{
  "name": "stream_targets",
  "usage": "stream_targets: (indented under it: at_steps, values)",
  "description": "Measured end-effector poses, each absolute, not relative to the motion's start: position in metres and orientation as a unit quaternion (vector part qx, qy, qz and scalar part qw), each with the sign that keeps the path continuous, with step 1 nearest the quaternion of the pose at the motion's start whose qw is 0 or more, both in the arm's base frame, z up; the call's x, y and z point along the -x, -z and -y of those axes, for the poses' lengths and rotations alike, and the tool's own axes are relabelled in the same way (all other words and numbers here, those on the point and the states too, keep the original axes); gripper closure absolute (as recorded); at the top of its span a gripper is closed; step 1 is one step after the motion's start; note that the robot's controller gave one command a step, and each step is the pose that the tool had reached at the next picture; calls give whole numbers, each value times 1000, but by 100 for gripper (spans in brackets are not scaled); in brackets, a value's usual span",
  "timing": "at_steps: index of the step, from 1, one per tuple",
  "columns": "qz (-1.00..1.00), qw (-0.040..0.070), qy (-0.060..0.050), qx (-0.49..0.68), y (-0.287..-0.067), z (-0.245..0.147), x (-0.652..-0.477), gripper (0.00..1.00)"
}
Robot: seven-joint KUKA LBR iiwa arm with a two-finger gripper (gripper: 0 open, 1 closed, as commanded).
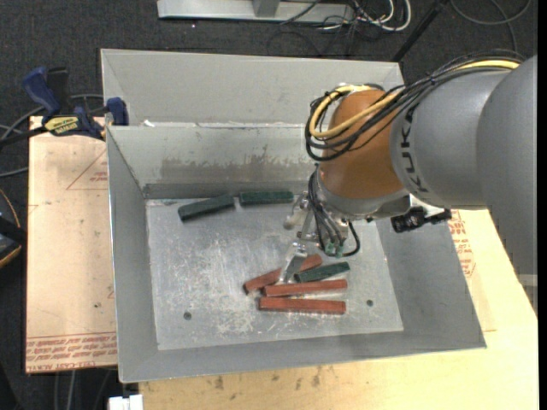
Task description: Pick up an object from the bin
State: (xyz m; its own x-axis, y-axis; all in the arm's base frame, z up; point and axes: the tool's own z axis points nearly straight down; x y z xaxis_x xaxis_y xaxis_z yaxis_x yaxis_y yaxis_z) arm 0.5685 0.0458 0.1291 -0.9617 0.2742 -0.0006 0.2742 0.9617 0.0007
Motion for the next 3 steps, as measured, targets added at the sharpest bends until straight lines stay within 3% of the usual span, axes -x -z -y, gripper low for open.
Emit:
stream_targets:
  at_steps: [1,2,3]
  values:
    - [-990,0,0,-139,-114,-45,-573,0]
    - [-988,14,-6,-156,-80,-44,-559,100]
    - [-988,14,-6,-156,-80,-44,-559,100]
